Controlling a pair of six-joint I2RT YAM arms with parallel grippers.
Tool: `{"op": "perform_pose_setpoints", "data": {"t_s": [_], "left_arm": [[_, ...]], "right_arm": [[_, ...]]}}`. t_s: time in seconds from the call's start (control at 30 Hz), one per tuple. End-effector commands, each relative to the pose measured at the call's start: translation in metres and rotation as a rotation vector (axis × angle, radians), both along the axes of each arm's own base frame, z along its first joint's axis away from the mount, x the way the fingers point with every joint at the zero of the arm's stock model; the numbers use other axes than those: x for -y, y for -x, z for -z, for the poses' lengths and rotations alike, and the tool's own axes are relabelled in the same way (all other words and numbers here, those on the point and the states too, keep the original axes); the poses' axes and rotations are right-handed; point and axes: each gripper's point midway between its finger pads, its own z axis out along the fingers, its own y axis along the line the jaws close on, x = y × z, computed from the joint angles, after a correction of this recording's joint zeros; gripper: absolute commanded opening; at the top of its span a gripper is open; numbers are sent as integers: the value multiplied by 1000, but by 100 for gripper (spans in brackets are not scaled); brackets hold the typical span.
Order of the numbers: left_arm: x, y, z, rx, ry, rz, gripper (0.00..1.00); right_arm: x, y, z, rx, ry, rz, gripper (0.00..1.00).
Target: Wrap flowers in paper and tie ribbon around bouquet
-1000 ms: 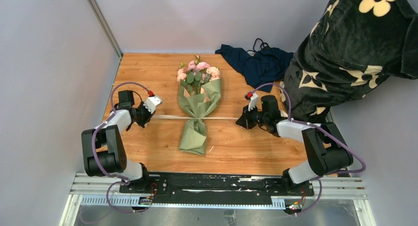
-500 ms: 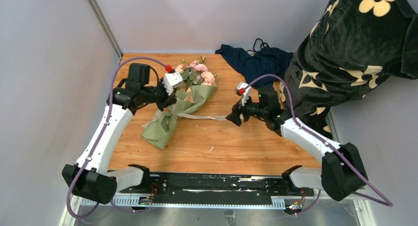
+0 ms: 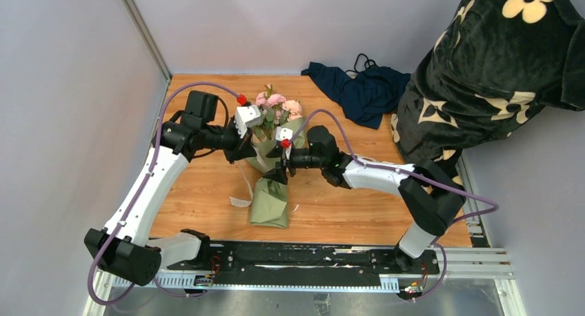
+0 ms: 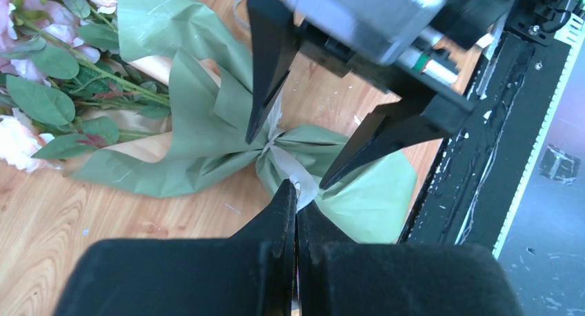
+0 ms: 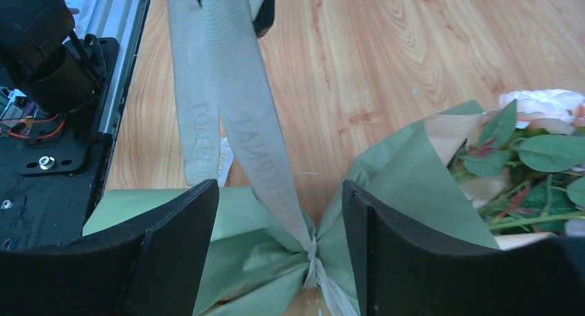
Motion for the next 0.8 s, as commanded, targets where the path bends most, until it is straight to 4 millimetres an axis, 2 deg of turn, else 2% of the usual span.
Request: {"op": "perform_pose_setpoints", "data": {"t_s": [0.0, 0.1, 0.17, 0.27, 0.3, 0.37, 0.4, 0.47, 0.57, 0.67, 0.77], "left_arm": [[8, 12, -5, -19, 28, 35, 0], [10, 13, -1, -31, 26, 48, 0], [12, 14, 1, -38, 24, 55, 0], [11, 15, 6, -41, 15, 58, 0], [10, 15, 8, -39, 5, 55, 0], [4, 14, 19, -25, -35, 54, 2], [-1, 13, 27, -11, -69, 57, 12], [-14, 8, 50, 17, -165, 68, 39], [-31, 3, 84, 7, -278, 56, 64], [-32, 8, 95, -2, -283, 74, 70], [-30, 13, 84, 43, -258, 87, 73]], "right_arm": [[-24, 3, -31, 52, -118, -36, 70], [-28, 4, -19, 28, -92, -36, 64], [-29, 2, -13, 12, -83, -21, 46], [-26, -1, -10, 6, -77, 11, 8], [-22, -1, -10, 10, -71, 23, 1], [-13, -1, -6, 16, -45, 42, 0], [-9, 0, -6, 19, -32, 47, 0], [1, 3, -5, 25, -3, 56, 0], [16, 6, -6, 40, 50, 78, 0], [32, 17, -9, 76, 105, 55, 0], [51, 36, -11, 110, 159, -5, 0]]}}
